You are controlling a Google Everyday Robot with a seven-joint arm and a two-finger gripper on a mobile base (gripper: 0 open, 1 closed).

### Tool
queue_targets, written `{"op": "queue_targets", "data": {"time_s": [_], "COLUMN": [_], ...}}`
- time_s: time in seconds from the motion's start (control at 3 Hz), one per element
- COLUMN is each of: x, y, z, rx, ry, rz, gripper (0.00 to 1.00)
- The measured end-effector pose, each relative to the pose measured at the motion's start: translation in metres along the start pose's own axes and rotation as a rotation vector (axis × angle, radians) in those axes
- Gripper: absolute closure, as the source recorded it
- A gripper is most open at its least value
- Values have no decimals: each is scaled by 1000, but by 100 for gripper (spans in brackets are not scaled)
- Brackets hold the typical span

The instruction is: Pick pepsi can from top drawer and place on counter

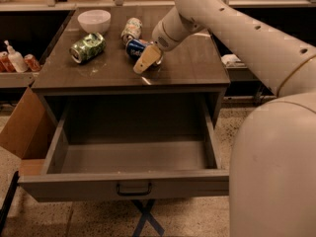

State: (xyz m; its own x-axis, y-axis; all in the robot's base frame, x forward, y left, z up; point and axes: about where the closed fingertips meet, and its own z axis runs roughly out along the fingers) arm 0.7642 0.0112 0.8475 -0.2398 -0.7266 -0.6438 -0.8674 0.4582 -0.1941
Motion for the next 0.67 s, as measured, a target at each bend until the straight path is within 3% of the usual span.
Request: {"op": "queue_targets", "data": {"time_s": [0.33, 0.67], "x": [1, 8], "y": [0, -2], "z": [-1, -21], "rx": [3, 37], "ry": [-3, -12], "rz": [6, 3], "gripper": [0, 0]}}
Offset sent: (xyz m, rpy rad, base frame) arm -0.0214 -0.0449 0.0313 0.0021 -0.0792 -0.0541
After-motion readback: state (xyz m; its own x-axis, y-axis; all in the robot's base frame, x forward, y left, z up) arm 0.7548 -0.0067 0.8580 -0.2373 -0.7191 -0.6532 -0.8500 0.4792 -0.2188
